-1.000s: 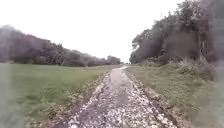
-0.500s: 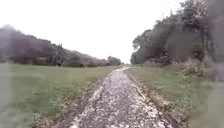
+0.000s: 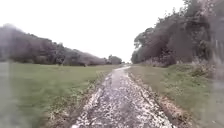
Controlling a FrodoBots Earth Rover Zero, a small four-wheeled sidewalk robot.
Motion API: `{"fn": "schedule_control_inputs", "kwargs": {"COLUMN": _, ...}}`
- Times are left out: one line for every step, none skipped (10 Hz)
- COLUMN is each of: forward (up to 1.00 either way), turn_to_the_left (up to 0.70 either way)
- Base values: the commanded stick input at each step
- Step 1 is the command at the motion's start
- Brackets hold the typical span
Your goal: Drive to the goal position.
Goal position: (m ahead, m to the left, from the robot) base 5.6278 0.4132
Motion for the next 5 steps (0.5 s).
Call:
{"fn": "schedule_control_inputs", "kwargs": {"forward": 0.7, "turn_to_the_left": 0.0}}
{"fn": "schedule_control_inputs", "kwargs": {"forward": 0.7, "turn_to_the_left": 0.0}}
{"fn": "schedule_control_inputs", "kwargs": {"forward": 0.7, "turn_to_the_left": 0.0}}
{"fn": "schedule_control_inputs", "kwargs": {"forward": 0.7, "turn_to_the_left": 0.0}}
{"fn": "schedule_control_inputs", "kwargs": {"forward": 0.7, "turn_to_the_left": -0.32}}
